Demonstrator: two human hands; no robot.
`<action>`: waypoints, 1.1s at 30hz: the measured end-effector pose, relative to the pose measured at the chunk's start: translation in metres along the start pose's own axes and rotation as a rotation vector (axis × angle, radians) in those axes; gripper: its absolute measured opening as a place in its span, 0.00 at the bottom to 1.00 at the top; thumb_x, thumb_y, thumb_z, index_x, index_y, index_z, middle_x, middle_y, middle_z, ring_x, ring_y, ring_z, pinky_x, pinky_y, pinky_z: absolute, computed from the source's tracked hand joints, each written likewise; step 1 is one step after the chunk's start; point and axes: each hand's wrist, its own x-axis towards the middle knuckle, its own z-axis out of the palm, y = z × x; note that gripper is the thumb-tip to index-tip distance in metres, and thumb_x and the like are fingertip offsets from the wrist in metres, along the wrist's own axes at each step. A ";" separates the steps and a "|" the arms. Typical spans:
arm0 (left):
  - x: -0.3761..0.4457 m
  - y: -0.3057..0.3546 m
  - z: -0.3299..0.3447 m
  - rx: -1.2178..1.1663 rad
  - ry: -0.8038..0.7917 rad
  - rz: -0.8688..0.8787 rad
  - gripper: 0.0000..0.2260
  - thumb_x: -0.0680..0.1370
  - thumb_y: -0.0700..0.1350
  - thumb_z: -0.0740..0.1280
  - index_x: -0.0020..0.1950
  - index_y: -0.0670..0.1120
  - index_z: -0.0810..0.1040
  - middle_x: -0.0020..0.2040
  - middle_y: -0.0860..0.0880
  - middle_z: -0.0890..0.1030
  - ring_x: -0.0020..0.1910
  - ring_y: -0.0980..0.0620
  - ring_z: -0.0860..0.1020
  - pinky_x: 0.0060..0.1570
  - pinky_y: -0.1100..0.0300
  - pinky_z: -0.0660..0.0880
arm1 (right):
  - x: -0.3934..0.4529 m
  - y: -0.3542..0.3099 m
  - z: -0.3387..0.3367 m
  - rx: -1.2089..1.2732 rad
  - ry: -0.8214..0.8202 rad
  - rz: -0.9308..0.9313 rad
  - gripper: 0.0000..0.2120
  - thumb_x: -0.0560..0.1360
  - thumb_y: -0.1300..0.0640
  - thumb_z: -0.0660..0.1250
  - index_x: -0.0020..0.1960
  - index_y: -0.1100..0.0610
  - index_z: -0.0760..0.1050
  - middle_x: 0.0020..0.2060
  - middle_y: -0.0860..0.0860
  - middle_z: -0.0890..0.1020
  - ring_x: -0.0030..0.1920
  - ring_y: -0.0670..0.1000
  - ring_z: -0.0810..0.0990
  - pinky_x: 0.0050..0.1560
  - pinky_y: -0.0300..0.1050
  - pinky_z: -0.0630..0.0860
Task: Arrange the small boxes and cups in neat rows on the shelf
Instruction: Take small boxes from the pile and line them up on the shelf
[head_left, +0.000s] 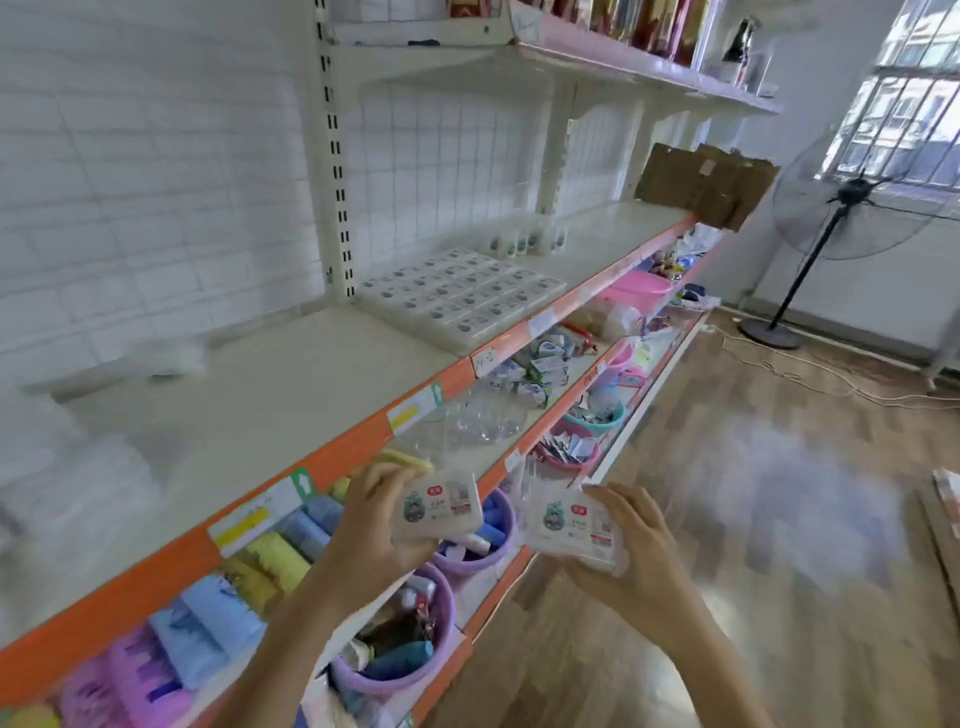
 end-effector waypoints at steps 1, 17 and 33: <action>0.003 0.002 0.014 -0.001 -0.014 -0.018 0.29 0.63 0.55 0.68 0.63 0.52 0.69 0.56 0.56 0.66 0.60 0.64 0.64 0.55 0.73 0.67 | -0.008 0.013 -0.008 -0.005 0.007 0.036 0.38 0.59 0.36 0.68 0.65 0.54 0.70 0.57 0.43 0.68 0.59 0.47 0.70 0.55 0.25 0.64; 0.146 0.027 0.173 0.051 -0.197 0.046 0.31 0.66 0.48 0.74 0.67 0.47 0.68 0.50 0.62 0.64 0.52 0.60 0.63 0.49 0.80 0.62 | 0.029 0.165 -0.075 -0.116 0.104 0.167 0.36 0.61 0.35 0.65 0.63 0.53 0.71 0.55 0.43 0.69 0.55 0.48 0.73 0.49 0.36 0.75; 0.408 0.010 0.173 0.085 0.058 0.049 0.37 0.61 0.69 0.62 0.65 0.51 0.68 0.57 0.55 0.66 0.60 0.57 0.67 0.58 0.70 0.64 | 0.355 0.250 -0.089 -0.001 0.006 -0.164 0.32 0.64 0.38 0.69 0.64 0.51 0.70 0.57 0.44 0.70 0.55 0.46 0.72 0.54 0.38 0.74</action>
